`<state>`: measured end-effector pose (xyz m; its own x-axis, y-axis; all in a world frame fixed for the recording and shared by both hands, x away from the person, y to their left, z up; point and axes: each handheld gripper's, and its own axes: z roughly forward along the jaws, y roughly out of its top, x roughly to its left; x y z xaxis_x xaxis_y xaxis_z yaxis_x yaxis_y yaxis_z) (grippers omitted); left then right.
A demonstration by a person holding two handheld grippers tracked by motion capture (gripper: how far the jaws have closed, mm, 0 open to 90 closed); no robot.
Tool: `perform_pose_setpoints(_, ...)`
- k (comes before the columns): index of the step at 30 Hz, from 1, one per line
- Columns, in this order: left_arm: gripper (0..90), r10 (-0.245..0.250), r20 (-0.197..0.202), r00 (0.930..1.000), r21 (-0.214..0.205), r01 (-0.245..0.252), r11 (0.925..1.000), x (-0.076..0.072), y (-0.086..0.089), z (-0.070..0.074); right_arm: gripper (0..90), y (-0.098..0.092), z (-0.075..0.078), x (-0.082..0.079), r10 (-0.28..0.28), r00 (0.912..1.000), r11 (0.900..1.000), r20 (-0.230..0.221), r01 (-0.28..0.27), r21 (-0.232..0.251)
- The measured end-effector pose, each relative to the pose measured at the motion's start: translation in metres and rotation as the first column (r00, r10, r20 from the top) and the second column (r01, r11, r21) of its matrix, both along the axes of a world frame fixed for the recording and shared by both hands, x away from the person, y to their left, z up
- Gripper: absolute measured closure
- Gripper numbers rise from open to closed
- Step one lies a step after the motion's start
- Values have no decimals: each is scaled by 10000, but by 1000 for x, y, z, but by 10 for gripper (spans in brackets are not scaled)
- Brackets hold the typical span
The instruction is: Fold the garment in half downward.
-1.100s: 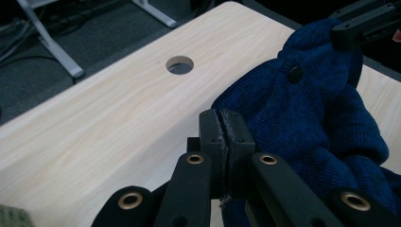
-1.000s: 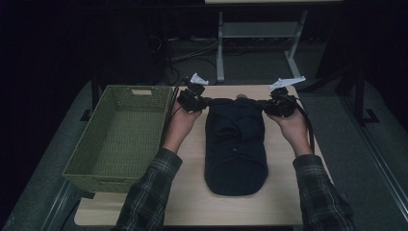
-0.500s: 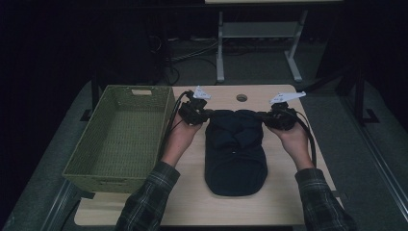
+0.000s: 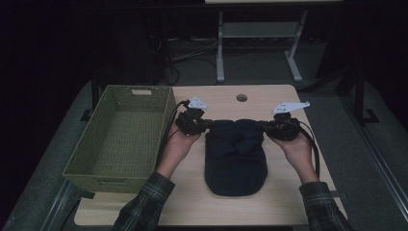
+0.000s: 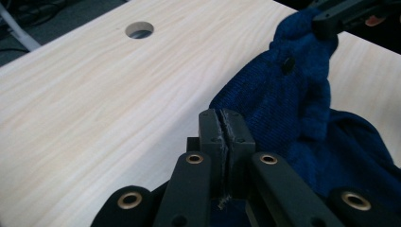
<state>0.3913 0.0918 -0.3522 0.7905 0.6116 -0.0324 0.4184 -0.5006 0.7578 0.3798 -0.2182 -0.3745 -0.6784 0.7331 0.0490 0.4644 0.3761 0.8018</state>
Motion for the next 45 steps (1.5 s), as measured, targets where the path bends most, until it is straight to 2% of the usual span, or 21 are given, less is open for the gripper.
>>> perform_pose_setpoints(4, 884, -180, -59, 9998, 152, 181, 9997, -8, 1, -4, 798, 0, -5, -7, 58, 9998, 10000, -172, -58, 16)
perform_pose_setpoints(8, 884, -271, -232, 9994, -40, 270, 9996, -14, 2, -9, 795, -2, -9, -17, 105, 9998, 9998, -187, -102, 180)
perform_pose_setpoints(10, 883, -359, -338, 9988, -94, 356, 9993, -17, 3, -12, 792, -2, -12, -21, 139, 9992, 9997, -386, -132, 187)
perform_pose_setpoints(12, 883, -502, -418, 9979, -181, 495, 9986, -21, 4, -14, 791, -2, -15, -28, 152, 9995, 9997, -262, -147, 190)
perform_pose_setpoints(14, 882, -588, -510, 9970, -178, 579, 9982, -24, 4, -17, 788, -4, -18, -33, 203, 9987, 9995, -478, -192, 241)
perform_pose_setpoints(16, 882, -669, -603, 9959, -165, 660, 9977, -26, 4, -21, 787, -4, -21, -38, 201, 9991, 9993, -364, -190, 317)
perform_pose_setpoints(19, 882, -724, -724, 9947, -225, 710, 9972, -30, 4, -25, 782, -5, -25, -43, 260, 9981, 9992, -566, -243, 312)
perform_pose_setpoints(22, 881, -866, -845, 9927, -276, 845, 9960, -34, 4, -30, 779, -5, -30, -50, 263, 9980, 9992, -572, -245, 318)
perform_pose_setpoints(26, 880, -1079, -1043, 9887, -183, 1066, 9941, -41, 3, -35, 774, -6, -37, -58, 343, 9976, 9992, -608, -328, 248)
perform_pose_setpoints(29, 879, -1185, -1178, 9859, -70, 1185, 9929, -46, 3, -39, 770, -5, -43, -63, 405, 9952, 9988, -894, -379, 309)
perform_pose_setpoints(31, 877, -1269, -1283, 9836, -24, 1277, 9918, -48, 5, -42, 767, -3, -45, -67, 490, 9953, 9986, -839, -473, 215)
perform_pose_setpoints(35, 872, -1357, -1526, 9789, -182, 1345, 9907, -54, 6, -48, 755, -2, -48, -74, 593, 9942, 9982, -899, -586, 102)
perform_pose_setpoints(38, 868, -1457, -1668, 9752, -250, 1435, 9893, -58, 7, -51, 739, -3, -48, -79, 682, 9937, 9976, -891, -666, 205)
perform_pose_setpoints(43, 855, -1609, -1896, 9686, -279, 1585, 9870, -69, 6, -58, 704, -4, -53, -89, 715, 9928, 9974, -959, -703, 156)
perform_pose_setpoints(45, 835, -1621, -1916, 9680, -283, 1596, 9868, -75, 6, -59, 674, -4, -53, -95, 757, 9920, 9971, -1006, -740, 201)
